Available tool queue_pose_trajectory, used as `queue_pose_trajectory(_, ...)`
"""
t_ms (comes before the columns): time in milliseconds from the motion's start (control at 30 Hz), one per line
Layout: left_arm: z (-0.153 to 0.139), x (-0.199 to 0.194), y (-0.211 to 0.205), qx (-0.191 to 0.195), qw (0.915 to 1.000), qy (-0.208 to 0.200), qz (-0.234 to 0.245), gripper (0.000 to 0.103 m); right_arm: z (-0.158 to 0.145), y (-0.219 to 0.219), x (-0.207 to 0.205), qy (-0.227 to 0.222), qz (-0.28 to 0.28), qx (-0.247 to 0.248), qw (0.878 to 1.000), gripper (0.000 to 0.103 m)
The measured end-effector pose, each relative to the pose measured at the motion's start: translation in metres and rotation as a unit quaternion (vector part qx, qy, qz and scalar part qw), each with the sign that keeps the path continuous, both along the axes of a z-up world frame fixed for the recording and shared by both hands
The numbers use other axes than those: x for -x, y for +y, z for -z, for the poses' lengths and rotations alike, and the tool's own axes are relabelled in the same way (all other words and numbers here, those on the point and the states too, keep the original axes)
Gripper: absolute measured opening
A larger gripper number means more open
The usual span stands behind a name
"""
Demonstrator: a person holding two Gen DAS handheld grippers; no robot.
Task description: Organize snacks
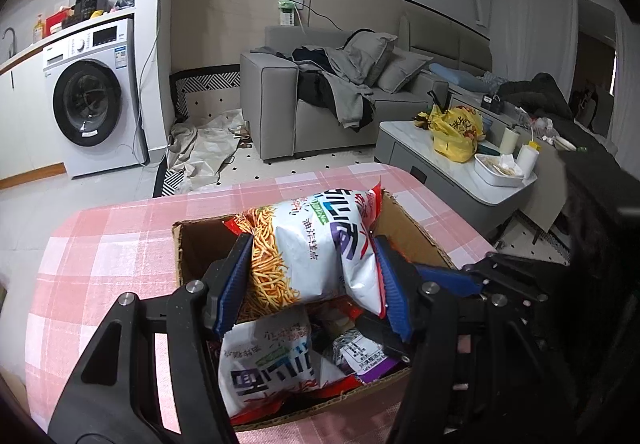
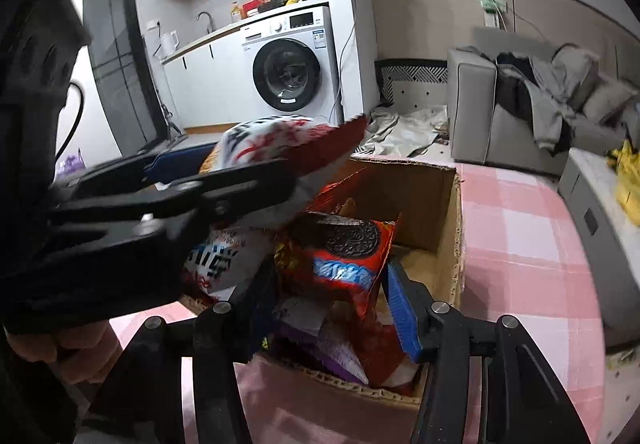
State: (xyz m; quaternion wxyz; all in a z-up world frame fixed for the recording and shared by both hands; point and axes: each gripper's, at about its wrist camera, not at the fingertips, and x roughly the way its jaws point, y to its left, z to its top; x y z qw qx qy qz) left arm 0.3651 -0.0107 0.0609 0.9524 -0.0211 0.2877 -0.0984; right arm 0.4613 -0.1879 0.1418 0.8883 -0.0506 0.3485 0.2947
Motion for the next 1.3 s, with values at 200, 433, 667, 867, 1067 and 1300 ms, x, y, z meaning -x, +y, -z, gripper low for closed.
queue_pose_trajectory(200, 0.006, -0.011, -0.011, 0.000, 0.9998, 0.010, 0.017, 0.057, -0.007, -0.014, 0.012, -0.040, 0.012, 0.011, 0.999, 0.088)
queue_pose_trajectory(433, 0.014, -0.020, -0.027, -0.013, 0.9994, 0.023, 0.025, 0.059, -0.006, -0.032, 0.010, -0.051, 0.035, 0.010, 0.998, 0.099)
queue_pose_trajectory(667, 0.011, -0.012, -0.026, -0.010, 0.9997, 0.009, 0.020, 0.084, 0.002, -0.040, 0.007, -0.042, 0.042, 0.013, 0.998, 0.102)
queue_pose_trajectory(867, 0.006, 0.023, -0.005, 0.002, 1.0000, -0.006, 0.004, 0.102, 0.001, -0.042, 0.015, -0.045, 0.039, 0.004, 0.998, 0.102)
queue_pose_trajectory(1067, 0.000, 0.059, 0.012, -0.008, 0.9995, -0.026, -0.017, 0.102, -0.001, -0.043, 0.031, -0.054, 0.039, -0.007, 0.998, 0.102)
queue_pose_trajectory(1300, 0.004, 0.107, 0.032, -0.015, 0.9982, -0.043, -0.039, 0.102, -0.010, -0.057, 0.057, -0.067, 0.042, -0.040, 0.996, 0.102)
